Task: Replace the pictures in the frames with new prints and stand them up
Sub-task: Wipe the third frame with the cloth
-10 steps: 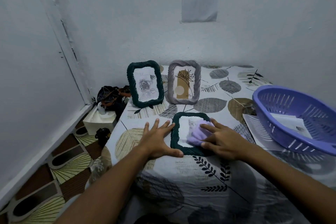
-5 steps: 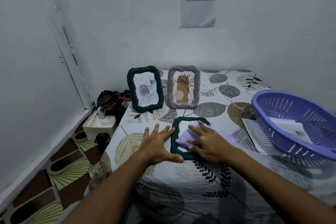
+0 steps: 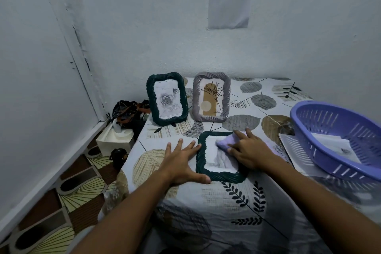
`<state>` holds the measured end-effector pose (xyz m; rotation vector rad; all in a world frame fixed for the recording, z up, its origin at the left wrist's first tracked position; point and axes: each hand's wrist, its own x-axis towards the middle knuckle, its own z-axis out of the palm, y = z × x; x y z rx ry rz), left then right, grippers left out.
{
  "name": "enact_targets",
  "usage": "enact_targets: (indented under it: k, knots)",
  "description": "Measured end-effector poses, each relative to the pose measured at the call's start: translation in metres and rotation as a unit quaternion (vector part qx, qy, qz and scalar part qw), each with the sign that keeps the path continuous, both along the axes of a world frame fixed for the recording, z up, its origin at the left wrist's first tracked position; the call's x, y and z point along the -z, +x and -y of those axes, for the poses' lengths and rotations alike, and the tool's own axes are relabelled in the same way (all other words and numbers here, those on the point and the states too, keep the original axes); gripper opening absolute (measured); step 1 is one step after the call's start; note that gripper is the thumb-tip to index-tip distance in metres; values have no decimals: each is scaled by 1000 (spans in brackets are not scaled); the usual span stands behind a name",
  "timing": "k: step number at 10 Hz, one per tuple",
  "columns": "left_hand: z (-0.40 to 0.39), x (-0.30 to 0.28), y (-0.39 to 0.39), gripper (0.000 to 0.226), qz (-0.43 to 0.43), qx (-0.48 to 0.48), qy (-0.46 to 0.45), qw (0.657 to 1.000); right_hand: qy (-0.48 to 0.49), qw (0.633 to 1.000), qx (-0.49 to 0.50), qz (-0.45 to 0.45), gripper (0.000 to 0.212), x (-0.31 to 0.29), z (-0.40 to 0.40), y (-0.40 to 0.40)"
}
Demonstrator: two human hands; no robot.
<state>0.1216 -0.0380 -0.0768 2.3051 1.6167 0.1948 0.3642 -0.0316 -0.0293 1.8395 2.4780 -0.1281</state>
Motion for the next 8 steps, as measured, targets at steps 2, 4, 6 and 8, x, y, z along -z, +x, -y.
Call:
enact_targets:
  k: [2,4,6,8]
  knots:
    - [0,0,0,120,1,-1,3,1000,-3,997,51,-51,51,15,-33,-14]
    - [-1,1,-1,120,-5,-1,7,1000,20,997,43,-55,47,20,-39,-23]
    - [-1,1,1,120,-20,0,5,1000,3,998,14,-58,46,19,-41,-43]
    - [-2,0,0,118,-31,-4,14,999,17,998,20,-61,47,17,-42,-52]
